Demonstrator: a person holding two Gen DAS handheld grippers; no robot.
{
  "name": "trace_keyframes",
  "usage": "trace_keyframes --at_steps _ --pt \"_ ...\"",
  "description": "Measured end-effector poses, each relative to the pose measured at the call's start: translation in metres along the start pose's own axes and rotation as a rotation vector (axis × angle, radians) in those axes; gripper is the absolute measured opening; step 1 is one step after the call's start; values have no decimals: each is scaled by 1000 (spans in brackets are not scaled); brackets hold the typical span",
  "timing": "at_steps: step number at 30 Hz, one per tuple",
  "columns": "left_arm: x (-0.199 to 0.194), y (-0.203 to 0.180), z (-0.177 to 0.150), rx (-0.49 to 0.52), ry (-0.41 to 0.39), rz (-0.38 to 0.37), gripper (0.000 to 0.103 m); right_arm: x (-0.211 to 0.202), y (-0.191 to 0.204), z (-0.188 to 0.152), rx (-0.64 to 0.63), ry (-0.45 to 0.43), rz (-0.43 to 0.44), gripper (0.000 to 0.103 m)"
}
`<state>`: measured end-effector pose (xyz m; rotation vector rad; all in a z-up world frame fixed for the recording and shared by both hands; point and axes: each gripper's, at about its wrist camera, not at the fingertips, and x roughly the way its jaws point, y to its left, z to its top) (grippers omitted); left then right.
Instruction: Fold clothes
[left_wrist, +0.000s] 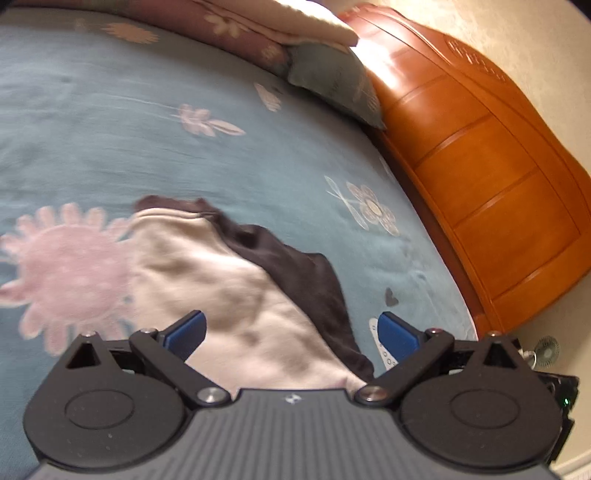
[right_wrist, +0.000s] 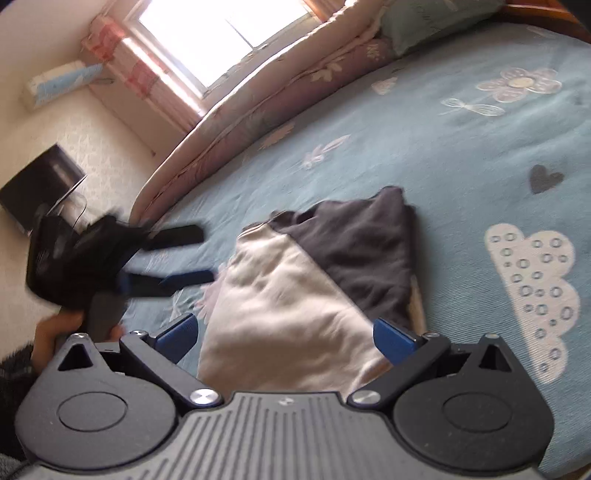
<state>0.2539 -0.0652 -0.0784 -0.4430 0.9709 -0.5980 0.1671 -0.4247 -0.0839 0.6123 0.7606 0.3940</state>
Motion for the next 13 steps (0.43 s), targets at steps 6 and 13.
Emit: trace_keyframes --at_steps 6,13 --pt "-10 59 -22 -242 72 -9 98 18 -54 26 229 102 45 103" --pt "17 77 -41 -351 191 -56 98 51 -81 39 355 207 93 103"
